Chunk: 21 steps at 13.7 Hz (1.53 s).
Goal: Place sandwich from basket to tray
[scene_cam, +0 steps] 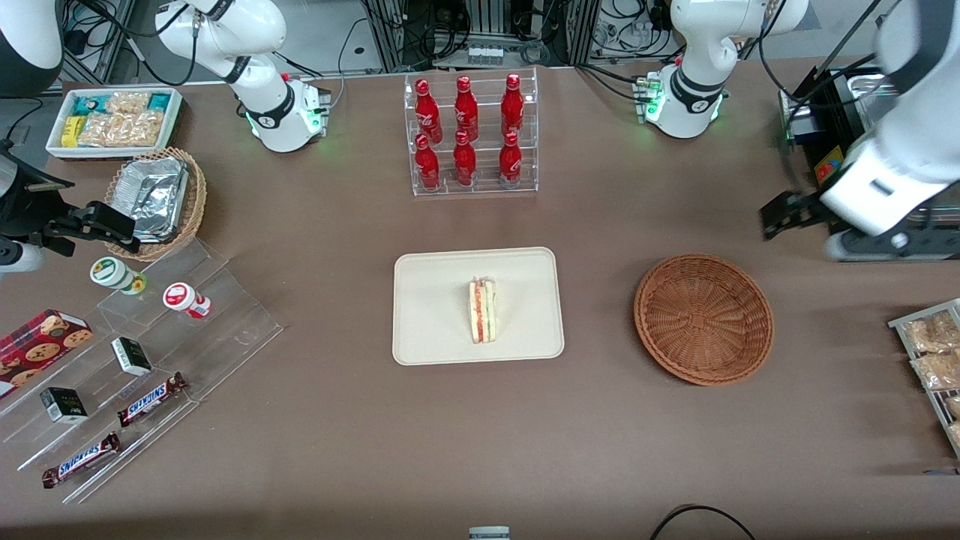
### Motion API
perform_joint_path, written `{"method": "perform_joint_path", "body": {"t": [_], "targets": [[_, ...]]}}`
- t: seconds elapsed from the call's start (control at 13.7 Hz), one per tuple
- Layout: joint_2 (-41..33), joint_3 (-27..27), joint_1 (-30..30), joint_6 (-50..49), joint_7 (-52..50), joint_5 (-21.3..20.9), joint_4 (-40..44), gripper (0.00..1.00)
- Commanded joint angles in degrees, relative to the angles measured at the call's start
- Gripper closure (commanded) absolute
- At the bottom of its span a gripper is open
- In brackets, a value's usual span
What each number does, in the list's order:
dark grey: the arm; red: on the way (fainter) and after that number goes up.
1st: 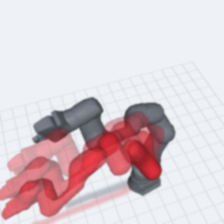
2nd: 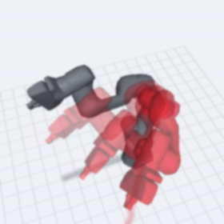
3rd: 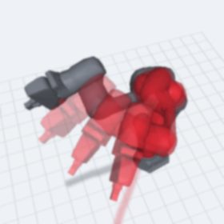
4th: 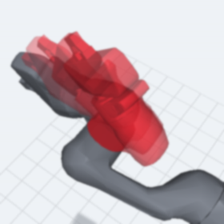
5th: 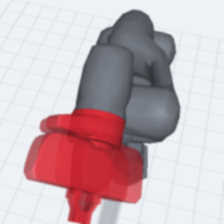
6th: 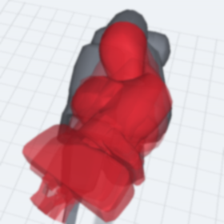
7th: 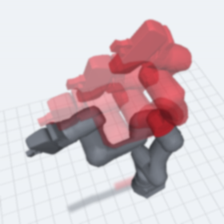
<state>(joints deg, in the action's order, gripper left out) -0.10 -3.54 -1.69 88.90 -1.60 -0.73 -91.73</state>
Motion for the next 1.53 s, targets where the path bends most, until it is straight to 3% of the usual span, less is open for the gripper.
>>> {"method": "perform_joint_path", "body": {"t": [0.0,0.73,1.46], "targets": [[-4.3,-0.6,4.2,-1.6,4.3,1.3,-2.7,0.00],[1.2,-0.5,0.5,-1.2,-1.1,0.6,3.7,0.00],[0.6,2.1,0.3,-1.5,-1.6,0.0,4.3,0.00]]}}
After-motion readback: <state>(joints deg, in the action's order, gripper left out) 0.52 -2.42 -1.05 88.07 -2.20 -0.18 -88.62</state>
